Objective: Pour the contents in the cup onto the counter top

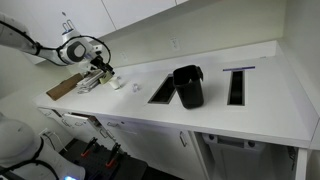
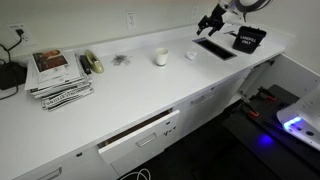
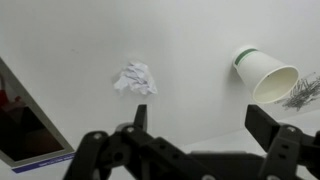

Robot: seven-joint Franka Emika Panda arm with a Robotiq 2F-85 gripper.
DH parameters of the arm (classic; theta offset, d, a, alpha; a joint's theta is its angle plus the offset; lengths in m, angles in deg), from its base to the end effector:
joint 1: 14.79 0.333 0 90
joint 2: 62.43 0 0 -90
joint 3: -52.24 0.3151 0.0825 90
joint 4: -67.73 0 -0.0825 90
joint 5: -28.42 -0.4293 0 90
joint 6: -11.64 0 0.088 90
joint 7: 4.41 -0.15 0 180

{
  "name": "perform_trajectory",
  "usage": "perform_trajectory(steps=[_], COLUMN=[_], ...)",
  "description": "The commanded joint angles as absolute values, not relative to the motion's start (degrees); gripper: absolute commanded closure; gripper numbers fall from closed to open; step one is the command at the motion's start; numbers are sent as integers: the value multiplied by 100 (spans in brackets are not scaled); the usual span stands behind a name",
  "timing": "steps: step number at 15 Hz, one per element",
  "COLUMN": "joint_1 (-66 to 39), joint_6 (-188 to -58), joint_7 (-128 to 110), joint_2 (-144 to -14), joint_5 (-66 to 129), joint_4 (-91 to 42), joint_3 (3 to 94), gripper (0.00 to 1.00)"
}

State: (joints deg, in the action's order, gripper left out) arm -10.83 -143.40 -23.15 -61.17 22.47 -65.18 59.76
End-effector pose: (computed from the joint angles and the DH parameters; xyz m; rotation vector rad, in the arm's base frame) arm 0.5799 0.1160 0.3233 -2.9092 0.3084 -0.5610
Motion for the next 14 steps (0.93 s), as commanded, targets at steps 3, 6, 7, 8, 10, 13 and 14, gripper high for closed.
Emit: perform_trajectory(steps=[3,6,7,8,10,13,14], joint_1=[-690,-418,-518,-483,-476,-487,-520], joint_6=[-14769,-14582,-14715,-14714,-14715,-14715,-14644], joint_7=[-2969,-3082,-2801,-2787,-2777,-2772,-2685], joint_2=[-7481,-7947,-7643,-7749,-7780,-7769,-7921], joint_5=[2577,2690,2474,2456,2451,2456,2284], joint_4=[-5318,-4801,-5217,-5130,-5136,-5137,-4976], joint_3=[5934,5817,5852,5843,5838,5800,5904], gripper=[0,0,0,0,0,0,0])
